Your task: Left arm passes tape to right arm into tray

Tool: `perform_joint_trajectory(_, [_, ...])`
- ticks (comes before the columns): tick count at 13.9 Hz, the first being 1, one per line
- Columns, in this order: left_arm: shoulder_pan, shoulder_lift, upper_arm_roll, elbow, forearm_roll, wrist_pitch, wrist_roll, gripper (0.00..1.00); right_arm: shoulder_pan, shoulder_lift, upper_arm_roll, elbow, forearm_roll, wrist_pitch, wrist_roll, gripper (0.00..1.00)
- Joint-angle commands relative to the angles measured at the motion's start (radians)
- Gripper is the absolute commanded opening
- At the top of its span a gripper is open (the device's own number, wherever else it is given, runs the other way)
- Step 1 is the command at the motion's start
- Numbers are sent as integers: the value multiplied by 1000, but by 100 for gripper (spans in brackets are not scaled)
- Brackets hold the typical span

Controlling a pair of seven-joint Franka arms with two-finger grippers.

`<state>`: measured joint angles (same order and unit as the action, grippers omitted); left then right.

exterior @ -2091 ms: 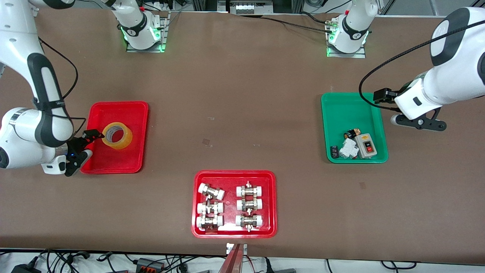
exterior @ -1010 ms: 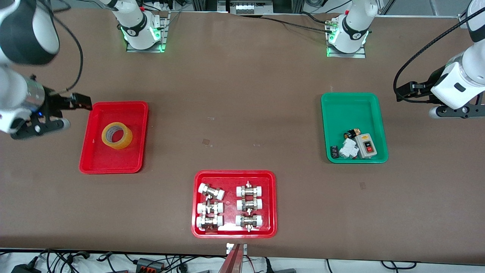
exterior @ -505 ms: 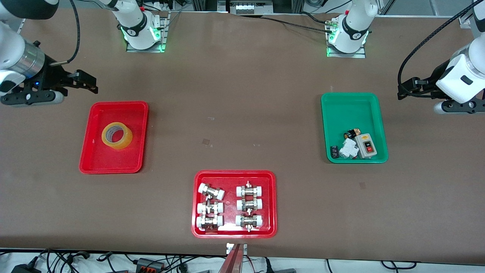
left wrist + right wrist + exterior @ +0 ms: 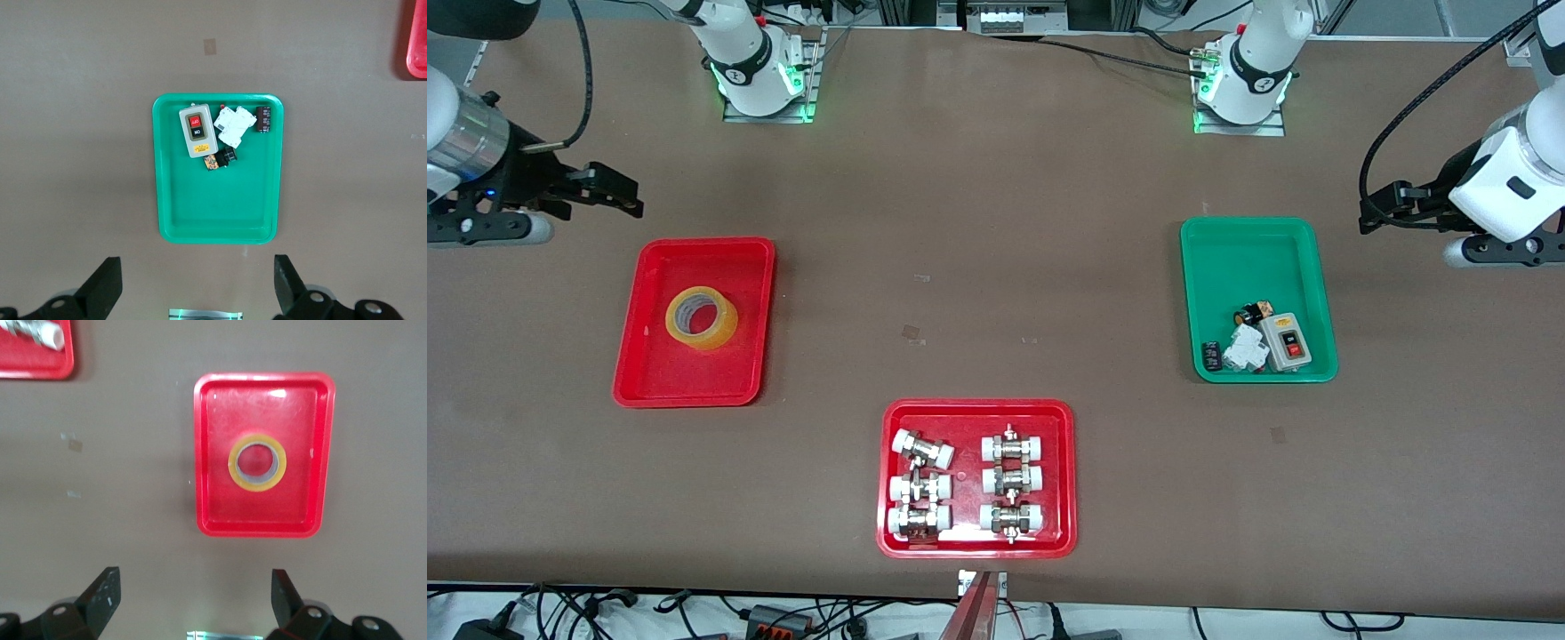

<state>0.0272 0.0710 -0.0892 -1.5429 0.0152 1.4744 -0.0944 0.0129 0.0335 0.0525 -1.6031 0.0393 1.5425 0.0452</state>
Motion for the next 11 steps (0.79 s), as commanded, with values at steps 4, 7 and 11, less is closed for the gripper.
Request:
perform_joint_trajectory(4, [2,-11,-3,6,-38,-8,-189,100,-4,60,4,133,-1,-45,5,100])
perform_joint_trajectory(7, [0,-10,-4,6,-35,-9,-192,100,-5,66,4,128,-9,-12,30,100])
perform_joint_trajectory(11, [0,-10,-4,6,-35,-9,-192,100,-24,69,3,112,4,27,7,100])
